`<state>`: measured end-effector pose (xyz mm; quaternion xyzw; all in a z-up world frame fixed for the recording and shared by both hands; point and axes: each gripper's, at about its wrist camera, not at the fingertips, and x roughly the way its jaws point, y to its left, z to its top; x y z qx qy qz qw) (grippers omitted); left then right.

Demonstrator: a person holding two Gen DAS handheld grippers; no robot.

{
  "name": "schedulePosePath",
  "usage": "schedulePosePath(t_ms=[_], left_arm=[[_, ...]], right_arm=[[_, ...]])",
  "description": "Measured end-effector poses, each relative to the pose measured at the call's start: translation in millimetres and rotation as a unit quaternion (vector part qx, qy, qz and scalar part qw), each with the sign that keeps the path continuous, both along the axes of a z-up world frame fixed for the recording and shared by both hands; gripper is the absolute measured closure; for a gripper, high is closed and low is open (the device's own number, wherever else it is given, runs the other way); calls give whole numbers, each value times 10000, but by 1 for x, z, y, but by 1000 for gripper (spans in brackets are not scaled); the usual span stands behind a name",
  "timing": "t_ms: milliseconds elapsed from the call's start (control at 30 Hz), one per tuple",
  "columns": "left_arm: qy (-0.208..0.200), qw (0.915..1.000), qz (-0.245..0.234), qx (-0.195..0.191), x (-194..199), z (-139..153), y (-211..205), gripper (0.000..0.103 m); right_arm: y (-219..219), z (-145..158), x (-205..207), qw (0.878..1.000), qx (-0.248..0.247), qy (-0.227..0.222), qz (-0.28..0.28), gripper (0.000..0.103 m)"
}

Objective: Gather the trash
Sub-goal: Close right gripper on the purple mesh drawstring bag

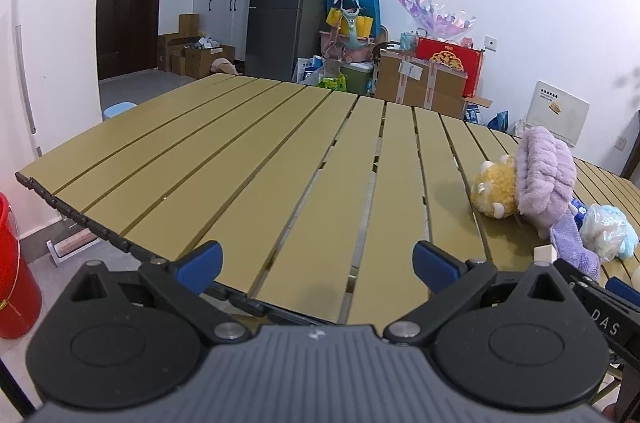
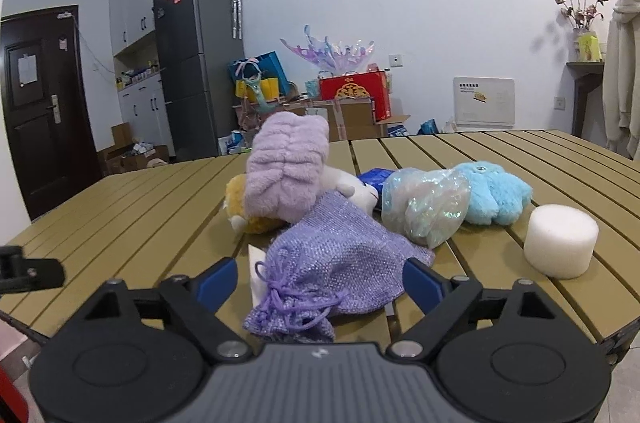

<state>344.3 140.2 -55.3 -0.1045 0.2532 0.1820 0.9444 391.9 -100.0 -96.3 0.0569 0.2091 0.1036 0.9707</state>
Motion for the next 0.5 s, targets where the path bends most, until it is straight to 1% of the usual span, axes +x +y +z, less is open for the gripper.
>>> schedulePosePath(t_ms=[100, 167, 233, 267, 300, 333, 500], left_arm=[[-9, 10000, 27, -55, -1, 1, 3, 0], [-15, 10000, 19, -64, -1, 2, 2, 0], [-21, 10000, -7, -56, 0, 2, 0, 0], [-22, 10000, -22, -49, 0, 2, -1, 0], [-22, 10000, -35, -44, -1, 2, -2, 0], [-15, 10000, -53, -41, 0, 2, -4, 0], [-15, 9999, -123, -32, 0, 2, -8, 0]], right_arm=[[-5, -2, 2, 9998, 172, 67, -75, 24], [-9, -5, 5, 9995, 252, 207, -42, 29], [-12, -7, 7, 9987, 432, 269, 78, 41], [-12, -7, 6, 9985, 462, 253, 128, 44], [-12, -6, 5, 9985, 463, 224, 191, 55], [-11, -6, 4, 9983, 475, 207, 284, 62], [-13, -3, 2, 9975, 509, 173, 459, 72]])
